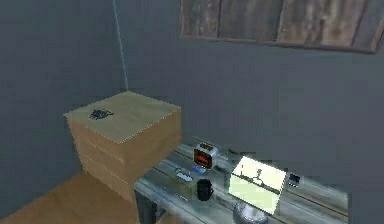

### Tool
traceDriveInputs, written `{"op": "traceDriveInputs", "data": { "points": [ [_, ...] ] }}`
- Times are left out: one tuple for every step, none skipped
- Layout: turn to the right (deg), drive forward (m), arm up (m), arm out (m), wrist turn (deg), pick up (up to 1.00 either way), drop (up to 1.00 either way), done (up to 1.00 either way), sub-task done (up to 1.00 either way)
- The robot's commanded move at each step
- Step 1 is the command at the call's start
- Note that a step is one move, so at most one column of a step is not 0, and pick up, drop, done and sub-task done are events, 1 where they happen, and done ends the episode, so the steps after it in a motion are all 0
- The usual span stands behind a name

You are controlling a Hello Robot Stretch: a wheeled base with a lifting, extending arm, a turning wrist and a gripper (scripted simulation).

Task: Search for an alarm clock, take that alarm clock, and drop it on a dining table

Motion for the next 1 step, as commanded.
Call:
{"op": "traceDriveInputs", "data": {
  "points": [
    [0.0, 0.45, 0.0, 0.0, 0.0, 0.0, 0.0, 0.0, 0.0]
  ]
}}
